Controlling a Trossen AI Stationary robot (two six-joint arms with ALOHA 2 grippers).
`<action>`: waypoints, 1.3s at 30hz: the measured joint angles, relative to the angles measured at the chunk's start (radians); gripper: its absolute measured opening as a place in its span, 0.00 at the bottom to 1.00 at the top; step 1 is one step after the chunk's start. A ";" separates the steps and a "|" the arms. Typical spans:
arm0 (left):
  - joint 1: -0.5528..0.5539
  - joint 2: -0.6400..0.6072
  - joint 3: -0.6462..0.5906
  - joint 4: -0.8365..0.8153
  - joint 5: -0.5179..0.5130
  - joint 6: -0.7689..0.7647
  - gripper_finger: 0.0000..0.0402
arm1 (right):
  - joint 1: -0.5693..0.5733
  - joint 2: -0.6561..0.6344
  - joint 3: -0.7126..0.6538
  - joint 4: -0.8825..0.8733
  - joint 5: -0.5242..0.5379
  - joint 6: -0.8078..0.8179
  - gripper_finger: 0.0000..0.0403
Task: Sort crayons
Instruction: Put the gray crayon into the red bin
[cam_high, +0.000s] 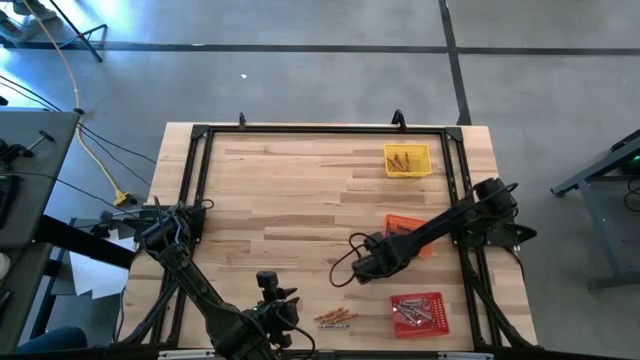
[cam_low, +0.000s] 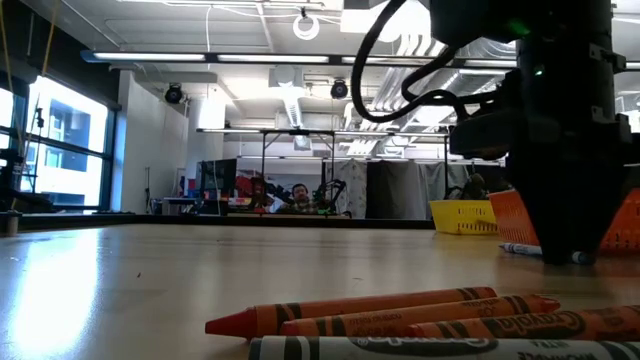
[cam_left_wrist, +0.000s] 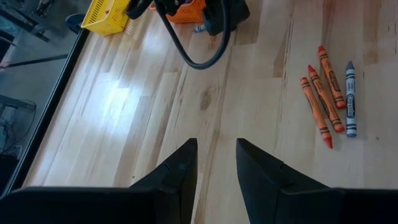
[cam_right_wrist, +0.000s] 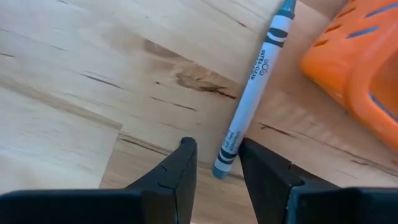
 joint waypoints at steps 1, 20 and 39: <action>0.000 0.000 0.000 0.001 0.000 0.000 0.24 | 0.000 0.014 0.001 -0.002 -0.004 -0.002 0.30; -0.001 0.000 0.000 0.000 0.002 0.008 0.24 | 0.000 0.049 0.012 -0.002 0.008 -0.059 0.07; -0.001 0.000 0.000 0.000 0.001 0.008 0.24 | 0.005 0.035 0.027 -0.012 0.019 -0.132 0.00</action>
